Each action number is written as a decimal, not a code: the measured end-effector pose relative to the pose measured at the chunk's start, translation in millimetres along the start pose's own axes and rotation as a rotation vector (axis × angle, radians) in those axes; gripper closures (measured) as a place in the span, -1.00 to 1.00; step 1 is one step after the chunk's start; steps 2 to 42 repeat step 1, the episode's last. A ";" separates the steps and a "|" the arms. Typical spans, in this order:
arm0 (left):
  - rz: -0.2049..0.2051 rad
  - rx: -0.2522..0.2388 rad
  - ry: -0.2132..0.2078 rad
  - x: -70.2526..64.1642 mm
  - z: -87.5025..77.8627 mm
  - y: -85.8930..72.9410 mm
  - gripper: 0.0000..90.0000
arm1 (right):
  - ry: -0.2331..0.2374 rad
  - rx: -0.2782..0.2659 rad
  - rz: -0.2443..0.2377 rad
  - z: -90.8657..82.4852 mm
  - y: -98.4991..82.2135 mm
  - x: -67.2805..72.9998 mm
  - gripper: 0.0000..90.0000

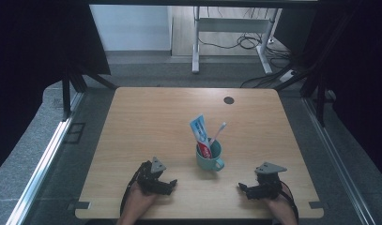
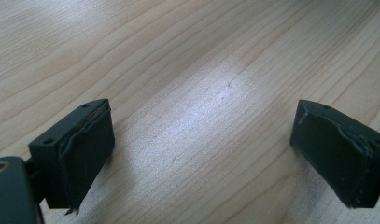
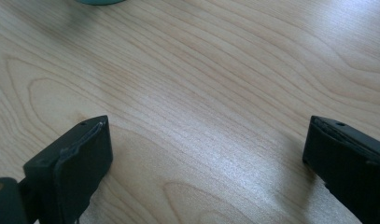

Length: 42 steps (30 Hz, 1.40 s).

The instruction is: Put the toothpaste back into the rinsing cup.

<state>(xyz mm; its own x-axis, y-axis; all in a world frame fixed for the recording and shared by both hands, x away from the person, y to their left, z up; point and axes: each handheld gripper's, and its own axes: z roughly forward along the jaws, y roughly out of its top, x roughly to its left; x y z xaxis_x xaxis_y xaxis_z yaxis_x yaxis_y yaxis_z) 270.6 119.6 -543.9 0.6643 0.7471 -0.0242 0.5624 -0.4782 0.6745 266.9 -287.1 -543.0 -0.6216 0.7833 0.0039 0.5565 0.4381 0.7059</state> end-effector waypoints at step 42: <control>0.000 0.000 0.000 0.0 0.0 0.0 -0.86 | -0.002 0.000 0.002 0.0 0.1 0.0 -0.98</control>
